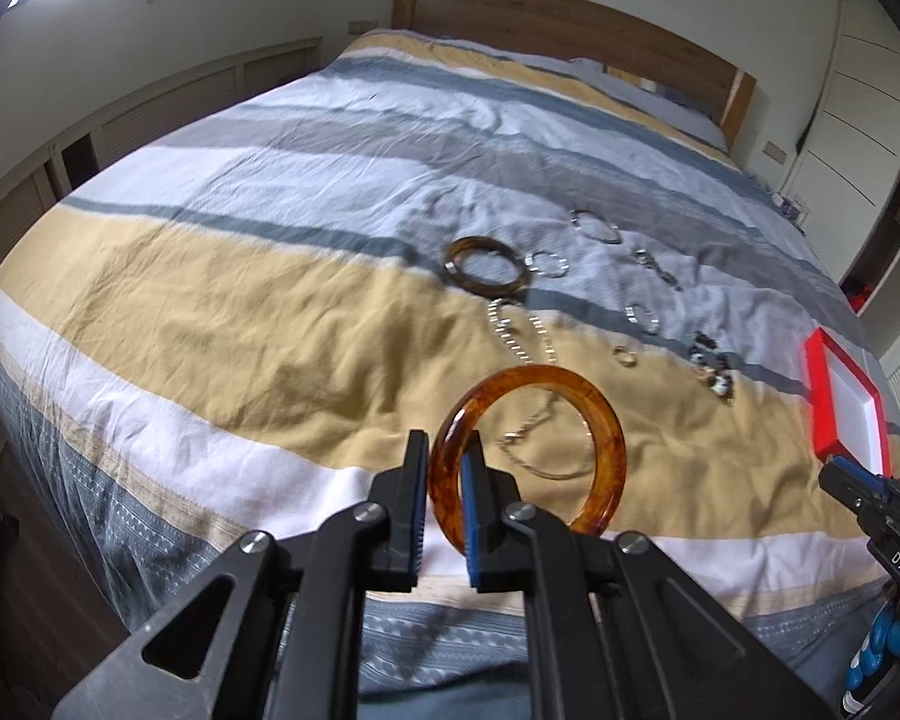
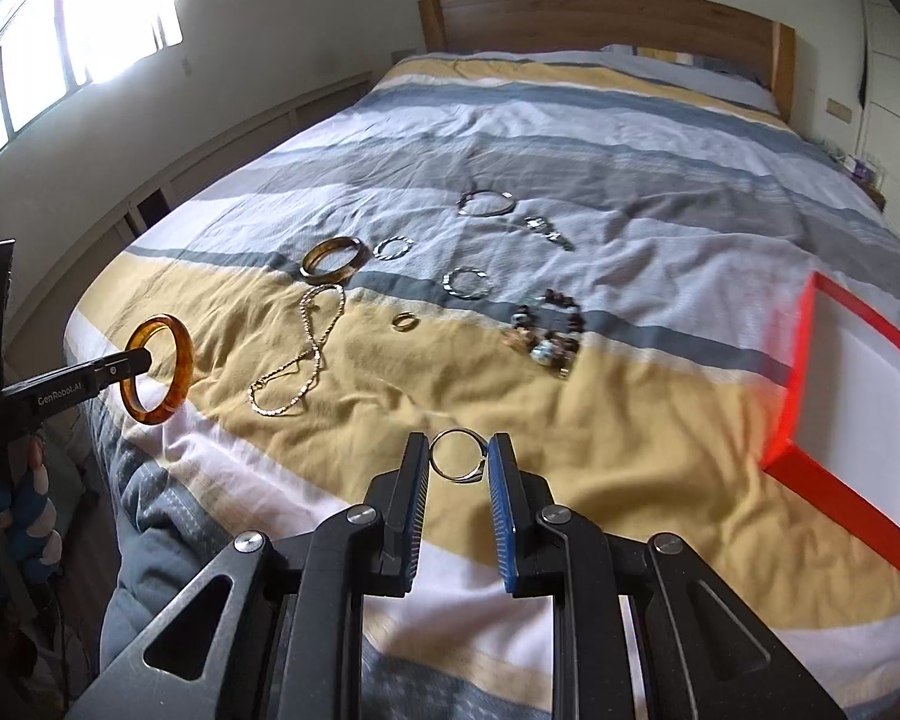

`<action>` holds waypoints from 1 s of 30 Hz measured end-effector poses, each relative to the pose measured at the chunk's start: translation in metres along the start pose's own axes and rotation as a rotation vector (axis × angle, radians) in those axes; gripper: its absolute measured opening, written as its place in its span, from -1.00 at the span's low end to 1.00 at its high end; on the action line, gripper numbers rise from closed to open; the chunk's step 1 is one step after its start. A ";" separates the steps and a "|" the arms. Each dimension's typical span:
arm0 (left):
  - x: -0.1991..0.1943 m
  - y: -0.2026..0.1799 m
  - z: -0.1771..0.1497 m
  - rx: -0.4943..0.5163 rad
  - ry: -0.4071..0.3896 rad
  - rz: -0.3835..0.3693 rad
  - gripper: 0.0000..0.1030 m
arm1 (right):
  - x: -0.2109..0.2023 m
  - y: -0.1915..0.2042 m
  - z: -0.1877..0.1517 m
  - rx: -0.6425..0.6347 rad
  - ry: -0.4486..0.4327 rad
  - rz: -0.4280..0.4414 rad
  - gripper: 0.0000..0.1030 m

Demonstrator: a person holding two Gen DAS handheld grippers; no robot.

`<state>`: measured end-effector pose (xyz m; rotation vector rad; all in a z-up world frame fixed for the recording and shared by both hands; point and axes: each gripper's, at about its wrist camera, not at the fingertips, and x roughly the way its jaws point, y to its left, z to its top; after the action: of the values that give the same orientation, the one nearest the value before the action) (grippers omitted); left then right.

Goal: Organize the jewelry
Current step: 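Carry the amber bangle and silver ring with both tools over the red box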

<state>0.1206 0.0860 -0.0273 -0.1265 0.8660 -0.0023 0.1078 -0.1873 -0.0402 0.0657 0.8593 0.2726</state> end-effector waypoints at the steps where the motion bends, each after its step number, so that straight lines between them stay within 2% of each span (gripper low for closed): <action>1: -0.005 -0.007 -0.001 0.013 -0.007 -0.008 -0.83 | -0.006 -0.004 -0.003 0.008 -0.009 -0.005 -0.61; 9: -0.028 -0.093 -0.006 0.143 0.011 -0.136 -0.83 | -0.059 -0.064 -0.032 0.115 -0.081 -0.066 -0.61; 15: -0.025 -0.178 -0.003 0.263 0.048 -0.242 -0.83 | -0.092 -0.130 -0.051 0.217 -0.123 -0.144 -0.61; 16: -0.023 -0.193 -0.001 0.283 0.053 -0.257 -0.83 | -0.099 -0.152 -0.054 0.241 -0.129 -0.170 -0.61; 17: -0.021 -0.207 0.000 0.304 0.056 -0.268 -0.83 | -0.099 -0.152 -0.054 0.241 -0.129 -0.170 -0.61; 24: 0.013 -0.317 0.007 0.433 0.096 -0.338 -0.82 | -0.097 -0.220 -0.049 0.270 -0.117 -0.232 -0.61; 30: 0.058 -0.391 0.005 0.509 0.147 -0.351 -0.82 | -0.075 -0.260 -0.041 0.267 -0.081 -0.245 -0.61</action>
<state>0.1816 -0.3048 -0.0245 0.2025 0.9556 -0.5631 0.0853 -0.4597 -0.0551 0.2169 0.8103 -0.0752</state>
